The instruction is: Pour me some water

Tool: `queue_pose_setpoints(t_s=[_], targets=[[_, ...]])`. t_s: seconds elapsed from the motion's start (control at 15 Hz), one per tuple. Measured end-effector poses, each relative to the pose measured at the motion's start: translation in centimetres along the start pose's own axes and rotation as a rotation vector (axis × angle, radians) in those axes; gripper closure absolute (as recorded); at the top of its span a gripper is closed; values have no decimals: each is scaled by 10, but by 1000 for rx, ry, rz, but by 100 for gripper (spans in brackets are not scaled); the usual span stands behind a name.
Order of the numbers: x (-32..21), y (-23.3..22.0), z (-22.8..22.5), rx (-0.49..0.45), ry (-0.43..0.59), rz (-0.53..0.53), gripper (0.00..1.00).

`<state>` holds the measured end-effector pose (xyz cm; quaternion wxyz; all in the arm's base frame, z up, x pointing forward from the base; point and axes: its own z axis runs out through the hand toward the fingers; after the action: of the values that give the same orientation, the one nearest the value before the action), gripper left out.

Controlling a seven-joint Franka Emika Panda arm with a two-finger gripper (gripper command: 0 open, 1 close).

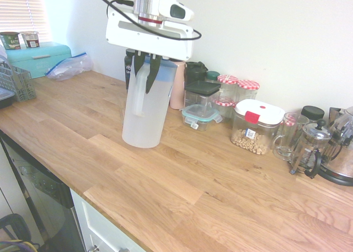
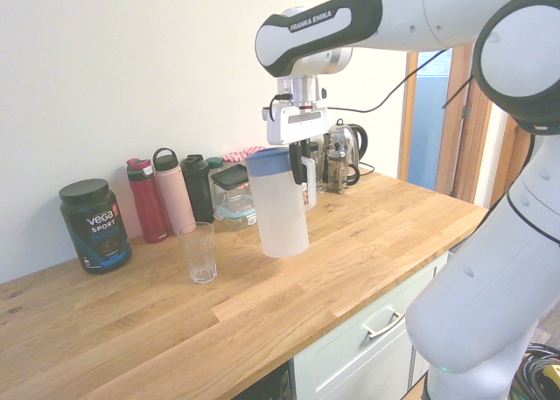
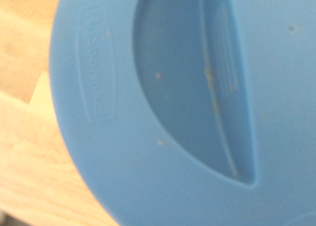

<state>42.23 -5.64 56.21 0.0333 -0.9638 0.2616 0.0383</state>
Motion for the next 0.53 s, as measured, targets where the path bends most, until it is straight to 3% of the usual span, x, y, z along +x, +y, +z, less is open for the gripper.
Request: queue_pose_setpoints(t_s=[0.53], targets=[[-8,82,-7,95,127,416,100]])
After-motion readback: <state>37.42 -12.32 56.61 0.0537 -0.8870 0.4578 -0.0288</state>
